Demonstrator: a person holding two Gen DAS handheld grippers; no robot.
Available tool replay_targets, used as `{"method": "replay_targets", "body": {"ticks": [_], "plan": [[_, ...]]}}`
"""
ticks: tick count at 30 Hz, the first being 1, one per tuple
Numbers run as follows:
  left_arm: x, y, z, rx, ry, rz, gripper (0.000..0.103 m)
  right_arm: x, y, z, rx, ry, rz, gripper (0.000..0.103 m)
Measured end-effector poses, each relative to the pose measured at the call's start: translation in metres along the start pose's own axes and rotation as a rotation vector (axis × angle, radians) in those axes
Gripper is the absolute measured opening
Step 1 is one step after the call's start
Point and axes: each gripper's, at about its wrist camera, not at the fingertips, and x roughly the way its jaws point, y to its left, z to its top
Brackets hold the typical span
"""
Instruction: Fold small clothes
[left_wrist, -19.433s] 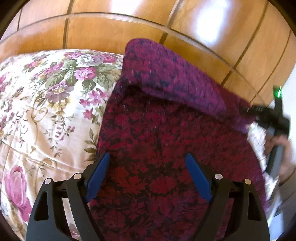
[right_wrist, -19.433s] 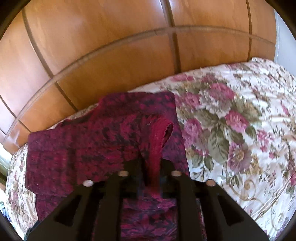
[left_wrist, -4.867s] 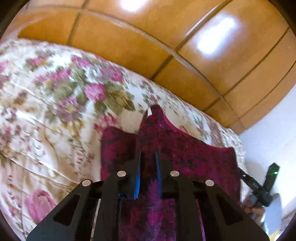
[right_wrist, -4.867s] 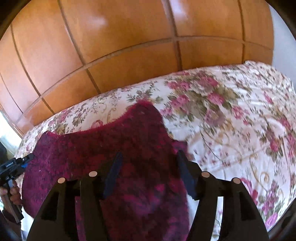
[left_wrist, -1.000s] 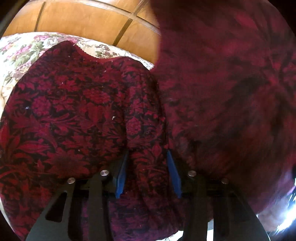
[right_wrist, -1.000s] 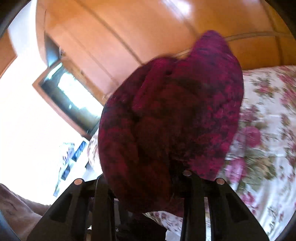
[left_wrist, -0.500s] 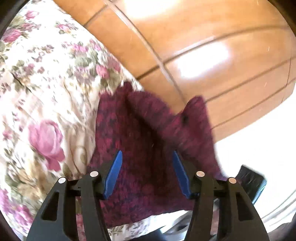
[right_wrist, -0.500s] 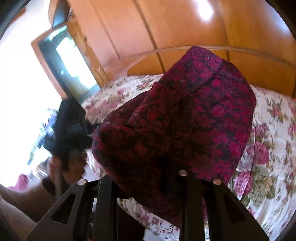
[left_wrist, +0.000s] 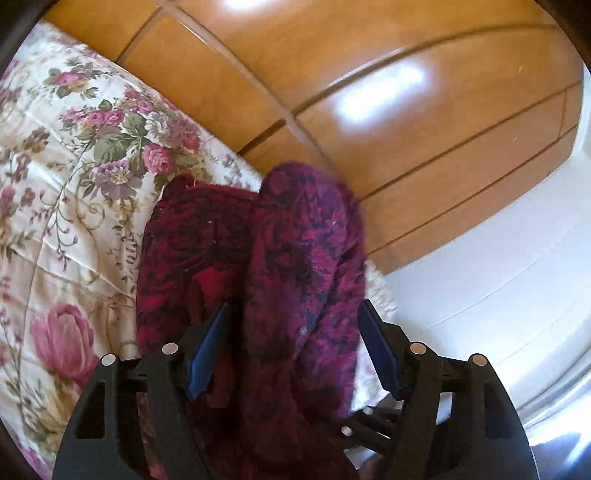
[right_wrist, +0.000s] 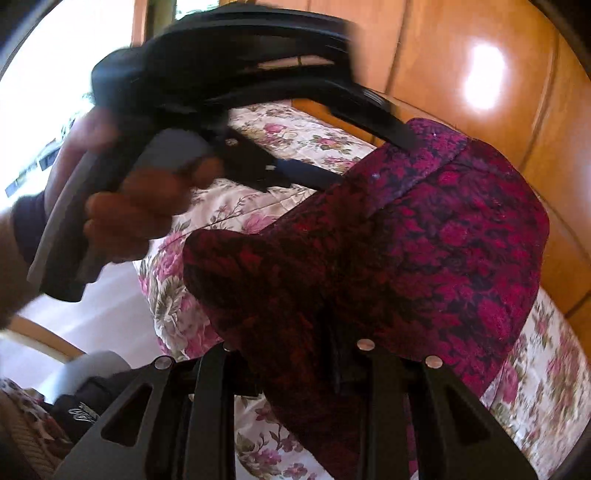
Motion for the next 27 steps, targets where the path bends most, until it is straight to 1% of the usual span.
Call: {"method": "replay_targets", "body": {"ticks": [2,3,4,5,6,7,8,9,10,11,12,14,15,16,18,20,22,23,24,25,26,27], "plan": [[0.013,-0.002,0.003,0.026,0.025,0.047,0.046,0.000,-0.004,-0.003,-0.001,-0.004,-0.006,0.024],[0.010,-0.005,0.000,0.044,0.026,0.083,0.031,0.000,-0.006,-0.004,0.005,-0.006,-0.004,0.025],[0.013,-0.007,0.000,0.057,0.023,0.106,0.024,-0.002,-0.007,-0.004,0.014,-0.012,-0.002,0.027],[0.015,-0.010,-0.001,0.073,0.014,0.104,0.022,-0.004,-0.011,-0.004,0.021,-0.017,0.007,0.034],[0.015,-0.013,-0.001,0.086,0.011,0.109,0.019,-0.007,-0.014,-0.006,0.027,-0.021,0.023,0.043],[0.015,-0.016,-0.002,0.102,0.008,0.122,0.019,-0.014,-0.020,-0.007,0.046,-0.027,0.070,0.049],[0.015,-0.022,-0.002,0.127,0.005,0.132,0.018,-0.020,-0.026,-0.007,0.070,-0.030,0.127,0.061],[0.015,-0.025,-0.002,0.141,0.003,0.134,0.018,-0.027,-0.036,-0.009,0.103,-0.036,0.193,0.068],[0.013,-0.028,-0.002,0.154,0.001,0.141,0.017,-0.037,-0.049,-0.011,0.146,-0.042,0.258,0.070],[0.011,-0.032,-0.003,0.166,-0.002,0.149,0.017,-0.045,-0.060,-0.014,0.181,-0.049,0.298,0.071],[0.009,-0.034,-0.003,0.177,-0.006,0.156,0.017,-0.054,-0.073,-0.017,0.220,-0.063,0.327,0.071],[0.001,-0.037,-0.005,0.185,-0.014,0.161,0.017,-0.075,-0.104,-0.025,0.326,-0.108,0.342,0.072],[-0.004,-0.037,-0.006,0.189,-0.021,0.169,0.017,-0.080,-0.119,-0.030,0.376,-0.119,0.332,0.072],[-0.008,-0.037,-0.007,0.190,-0.028,0.179,0.017,-0.082,-0.139,-0.035,0.427,-0.127,0.291,0.072],[-0.013,-0.031,-0.010,0.177,-0.039,0.197,0.017,-0.079,-0.158,-0.039,0.462,-0.126,0.220,0.072],[-0.018,-0.021,-0.014,0.150,-0.044,0.219,0.017,-0.063,-0.172,-0.035,0.492,-0.104,0.193,0.068],[-0.021,-0.014,-0.017,0.142,-0.047,0.252,0.017,-0.043,-0.171,-0.027,0.477,-0.080,0.173,0.064],[-0.022,-0.013,-0.017,0.140,-0.051,0.267,0.017,-0.031,-0.168,-0.023,0.456,-0.065,0.146,0.060],[-0.023,-0.009,-0.017,0.133,-0.054,0.287,0.017,-0.024,-0.165,-0.020,0.444,-0.059,0.126,0.059],[-0.023,-0.005,-0.016,0.135,-0.054,0.309,0.019,-0.012,-0.159,-0.015,0.429,-0.052,0.099,0.059],[-0.021,0.001,-0.014,0.134,-0.062,0.352,0.020,-0.002,-0.153,-0.012,0.422,-0.045,0.079,0.060],[-0.019,0.008,-0.011,0.127,-0.060,0.375,0.021,0.006,-0.149,-0.010,0.414,-0.041,0.056,0.060]]}}
